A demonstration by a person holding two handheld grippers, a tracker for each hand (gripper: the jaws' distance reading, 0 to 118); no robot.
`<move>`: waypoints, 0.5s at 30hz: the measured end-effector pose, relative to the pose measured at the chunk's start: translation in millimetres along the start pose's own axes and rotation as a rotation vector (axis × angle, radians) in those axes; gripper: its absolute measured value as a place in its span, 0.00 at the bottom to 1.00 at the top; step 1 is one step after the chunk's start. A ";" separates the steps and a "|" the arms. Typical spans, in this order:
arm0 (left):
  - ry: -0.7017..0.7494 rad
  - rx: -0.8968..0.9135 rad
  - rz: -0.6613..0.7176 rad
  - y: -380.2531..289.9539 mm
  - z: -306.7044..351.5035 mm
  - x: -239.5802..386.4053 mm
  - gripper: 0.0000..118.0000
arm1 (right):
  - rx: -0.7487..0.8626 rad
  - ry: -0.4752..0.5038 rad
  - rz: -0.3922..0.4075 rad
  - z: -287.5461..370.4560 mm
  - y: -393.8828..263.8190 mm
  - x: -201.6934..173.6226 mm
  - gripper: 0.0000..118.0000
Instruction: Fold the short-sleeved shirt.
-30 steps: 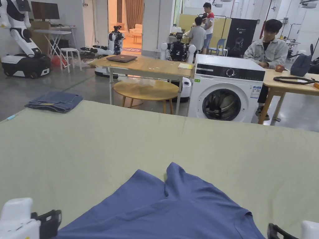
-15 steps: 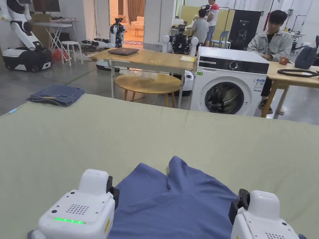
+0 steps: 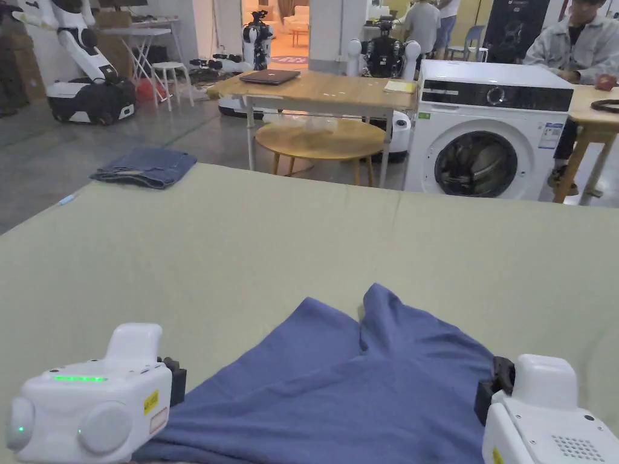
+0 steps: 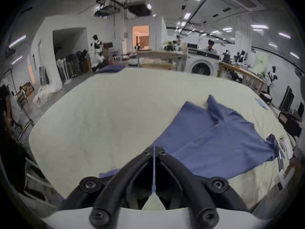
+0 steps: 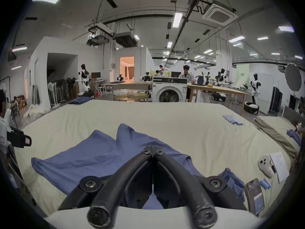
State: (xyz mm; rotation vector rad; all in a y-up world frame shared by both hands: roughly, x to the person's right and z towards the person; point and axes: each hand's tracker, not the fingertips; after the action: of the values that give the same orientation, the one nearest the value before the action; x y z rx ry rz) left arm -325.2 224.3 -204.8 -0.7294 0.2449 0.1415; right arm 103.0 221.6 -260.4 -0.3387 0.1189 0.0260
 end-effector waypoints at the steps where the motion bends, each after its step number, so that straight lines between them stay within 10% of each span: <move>1: -0.008 -0.035 0.031 0.7 -4.3 -12.9 0.02 | -0.011 0.005 -0.004 -2.8 -1.5 0.4 0.00; 2: -0.022 -0.050 0.078 0.6 -8.3 -28.0 0.21 | -0.017 0.011 -0.009 -5.2 -3.6 0.6 0.00; 9: 0.019 -0.244 0.200 -0.1 -53.9 -82.0 0.55 | -0.069 0.021 0.005 -19.2 -12.4 -8.7 0.00; 15: 0.104 -0.377 0.202 -27.5 -100.1 -82.4 0.55 | -0.107 0.027 0.018 -28.0 -18.0 -13.0 0.00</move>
State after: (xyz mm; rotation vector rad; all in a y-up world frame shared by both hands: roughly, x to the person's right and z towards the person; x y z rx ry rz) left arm -415.9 133.1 -236.9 -1.0882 0.3978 0.3491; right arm 87.8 195.2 -279.1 -0.4455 0.1477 0.0453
